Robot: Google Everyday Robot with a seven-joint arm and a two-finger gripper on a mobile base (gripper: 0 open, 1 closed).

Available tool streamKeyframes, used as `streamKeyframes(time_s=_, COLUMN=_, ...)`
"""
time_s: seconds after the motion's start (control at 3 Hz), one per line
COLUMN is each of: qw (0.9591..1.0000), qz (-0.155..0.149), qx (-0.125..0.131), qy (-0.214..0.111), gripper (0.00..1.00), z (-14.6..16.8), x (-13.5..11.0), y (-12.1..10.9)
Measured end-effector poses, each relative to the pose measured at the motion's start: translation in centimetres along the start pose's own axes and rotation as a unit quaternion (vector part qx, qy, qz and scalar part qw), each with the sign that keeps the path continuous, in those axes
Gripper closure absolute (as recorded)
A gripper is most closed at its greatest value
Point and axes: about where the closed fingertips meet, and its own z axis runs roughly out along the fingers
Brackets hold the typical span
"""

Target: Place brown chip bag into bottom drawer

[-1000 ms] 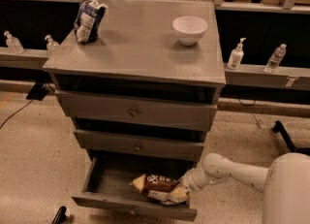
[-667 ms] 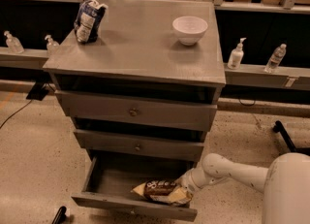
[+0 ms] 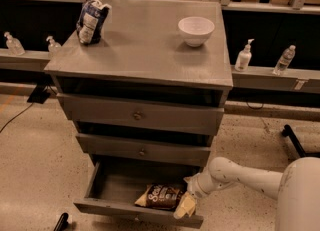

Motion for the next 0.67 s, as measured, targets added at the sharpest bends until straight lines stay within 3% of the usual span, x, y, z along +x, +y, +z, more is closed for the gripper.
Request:
streamKeyframes(time_s=0.33, qw=0.9983, qz=-0.058, qx=0.003, qy=-0.005, gripper=0.0, z=-3.3, x=0.0, y=0.8)
streamKeyframes(time_s=0.67, qw=0.9922, qz=-0.123, qx=0.003, qy=-0.019, gripper=0.0, z=-6.9, x=1.5, y=0.9)
